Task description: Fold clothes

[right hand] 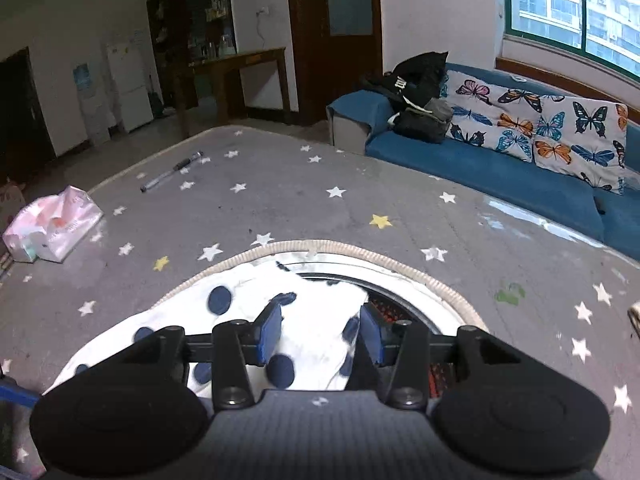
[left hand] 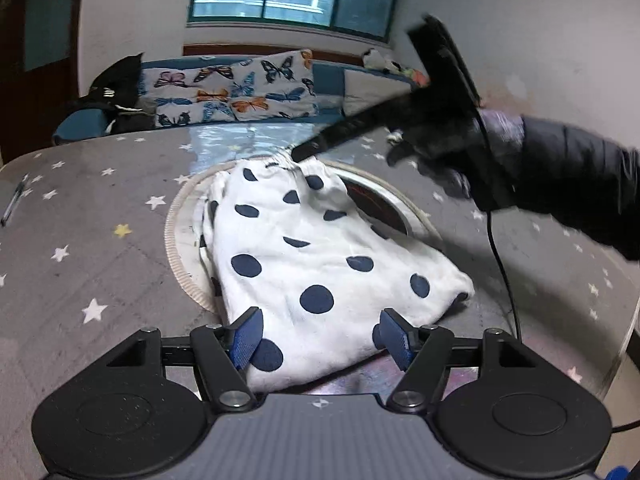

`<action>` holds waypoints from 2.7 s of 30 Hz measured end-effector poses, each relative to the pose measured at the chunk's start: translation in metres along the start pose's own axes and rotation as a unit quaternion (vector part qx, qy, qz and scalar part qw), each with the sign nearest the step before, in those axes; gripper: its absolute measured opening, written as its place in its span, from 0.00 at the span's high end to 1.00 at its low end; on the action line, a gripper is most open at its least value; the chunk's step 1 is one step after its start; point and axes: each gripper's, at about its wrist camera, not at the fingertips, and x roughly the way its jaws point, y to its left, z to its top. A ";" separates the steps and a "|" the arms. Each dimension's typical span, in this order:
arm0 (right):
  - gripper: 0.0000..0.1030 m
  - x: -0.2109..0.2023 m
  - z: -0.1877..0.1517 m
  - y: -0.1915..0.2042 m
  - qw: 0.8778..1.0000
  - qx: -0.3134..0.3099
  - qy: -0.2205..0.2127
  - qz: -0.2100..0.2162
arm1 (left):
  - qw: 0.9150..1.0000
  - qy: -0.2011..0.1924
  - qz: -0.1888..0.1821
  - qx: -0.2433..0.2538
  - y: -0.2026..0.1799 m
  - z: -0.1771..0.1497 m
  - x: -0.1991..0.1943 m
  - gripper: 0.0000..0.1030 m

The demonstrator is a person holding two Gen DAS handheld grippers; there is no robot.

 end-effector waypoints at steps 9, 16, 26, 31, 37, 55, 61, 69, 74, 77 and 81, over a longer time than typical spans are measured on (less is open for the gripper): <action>0.57 -0.022 -0.031 0.007 1.000 0.003 0.018 -0.008 | 1.000 0.028 0.004 0.012 0.003 -0.005 0.013 0.34; 0.57 -0.047 -0.054 0.022 0.999 0.008 0.034 -0.009 | 0.999 -0.020 0.031 0.007 0.012 0.033 0.016 0.33; 0.72 -0.054 -0.076 0.015 0.994 0.106 0.017 0.005 | 0.994 -0.020 0.108 -0.022 0.033 0.075 0.079 0.31; 0.79 -0.043 -0.078 0.011 0.990 0.140 0.014 0.020 | 0.993 0.007 0.107 -0.039 0.048 0.073 0.101 0.38; 0.96 -0.034 -0.081 0.013 0.987 0.157 0.010 0.026 | 0.995 0.018 0.093 -0.040 0.057 0.066 0.108 0.66; 0.94 -0.037 -0.071 -0.003 0.984 0.174 -0.010 -0.022 | 0.994 -0.007 0.107 -0.031 0.066 0.070 0.094 0.53; 0.93 -0.022 -0.050 0.008 0.988 0.154 -0.033 -0.005 | 0.990 -0.042 0.128 -0.027 0.062 0.085 0.093 0.58; 0.89 0.006 -0.046 0.024 0.996 0.088 -0.001 -0.018 | 0.991 0.000 0.133 -0.001 0.068 0.084 0.126 0.80; 0.89 0.004 -0.052 0.017 0.995 0.099 0.000 -0.019 | 0.992 0.002 0.124 -0.017 0.078 0.078 0.126 0.76; 0.85 -0.006 -0.044 0.016 0.994 0.104 -0.019 -0.022 | 0.993 -0.008 0.119 -0.023 0.077 0.084 0.119 0.76; 0.79 -0.006 -0.030 0.021 0.995 0.091 -0.037 -0.016 | 0.993 -0.016 0.113 -0.017 0.072 0.091 0.119 0.76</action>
